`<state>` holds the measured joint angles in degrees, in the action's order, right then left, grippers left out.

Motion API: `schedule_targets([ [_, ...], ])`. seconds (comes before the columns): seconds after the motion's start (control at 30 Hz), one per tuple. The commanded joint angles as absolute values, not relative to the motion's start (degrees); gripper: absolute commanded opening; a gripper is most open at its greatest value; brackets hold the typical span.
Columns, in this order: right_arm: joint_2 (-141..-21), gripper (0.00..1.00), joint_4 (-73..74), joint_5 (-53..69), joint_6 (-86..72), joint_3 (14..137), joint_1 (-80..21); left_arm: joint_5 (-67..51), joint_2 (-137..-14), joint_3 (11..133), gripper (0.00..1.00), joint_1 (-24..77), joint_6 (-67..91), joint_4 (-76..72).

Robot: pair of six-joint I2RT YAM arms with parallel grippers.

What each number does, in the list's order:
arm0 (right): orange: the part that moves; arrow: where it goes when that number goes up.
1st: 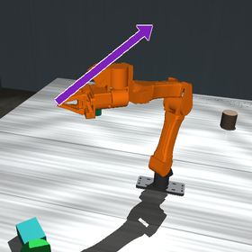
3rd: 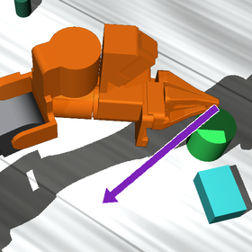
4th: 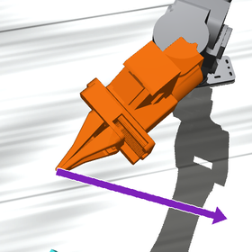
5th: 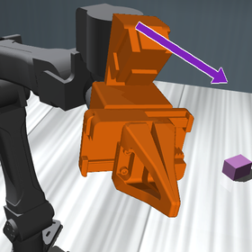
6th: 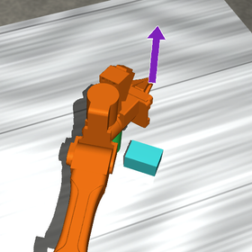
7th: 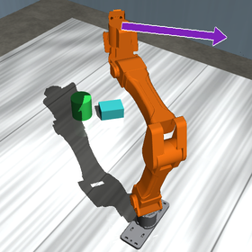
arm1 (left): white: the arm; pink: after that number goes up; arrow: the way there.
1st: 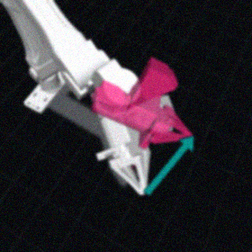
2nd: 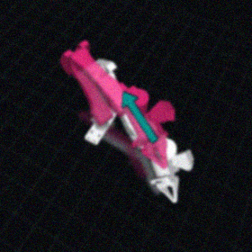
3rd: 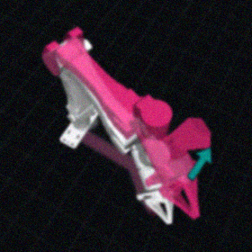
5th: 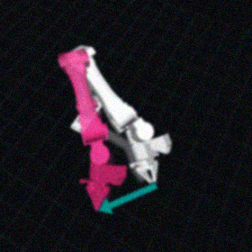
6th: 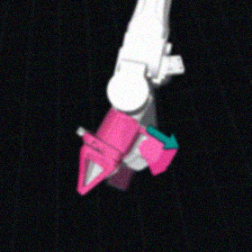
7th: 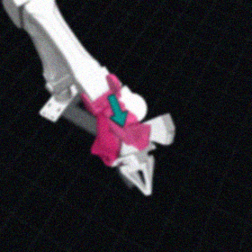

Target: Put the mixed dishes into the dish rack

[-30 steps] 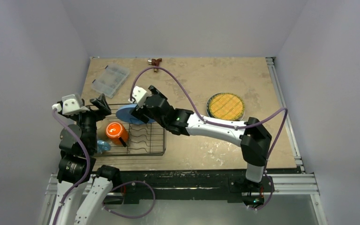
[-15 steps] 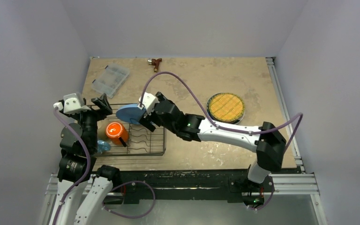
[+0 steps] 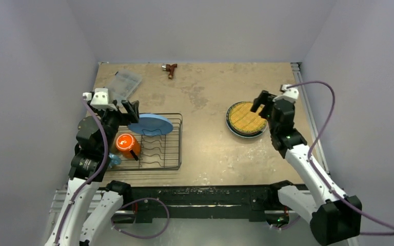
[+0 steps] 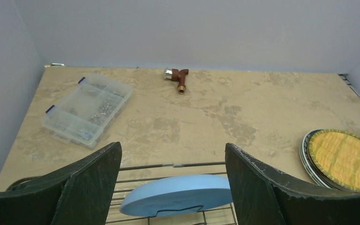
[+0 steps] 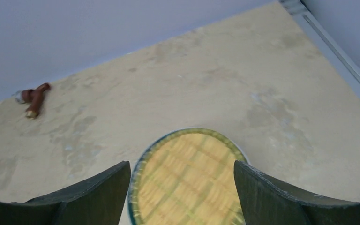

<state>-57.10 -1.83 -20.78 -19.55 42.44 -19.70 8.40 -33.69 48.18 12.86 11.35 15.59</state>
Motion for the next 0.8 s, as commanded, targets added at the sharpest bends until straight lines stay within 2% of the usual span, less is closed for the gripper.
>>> schedule_targets([
  [0.0, -53.2, 0.80, 0.5, -4.5, -33.3, 36.6, -3.5, 0.3, -35.5, 50.9, 0.80, 12.6, 11.1, 13.9],
  [0.07, -53.8, 0.79, -3.1, 6.1, -36.3, 33.4, 4.4, -3.2, -36.2, 50.9, 0.80, 12.6, 11.1, 13.3],
  [0.13, -56.7, 0.72, -6.8, 16.6, -38.4, 31.0, 9.9, -4.8, -37.1, 51.1, 0.80, 12.6, 11.0, 13.2],
  [0.27, -61.8, 0.64, -12.3, 28.4, -41.3, 28.3, 13.8, -5.3, -38.0, 51.2, 0.81, 12.7, 10.9, 13.3],
  [0.77, -63.4, 0.60, -21.9, 34.2, -50.5, 17.7, 14.0, -6.0, -38.8, 51.7, 0.82, 12.7, 11.2, 13.8],
])
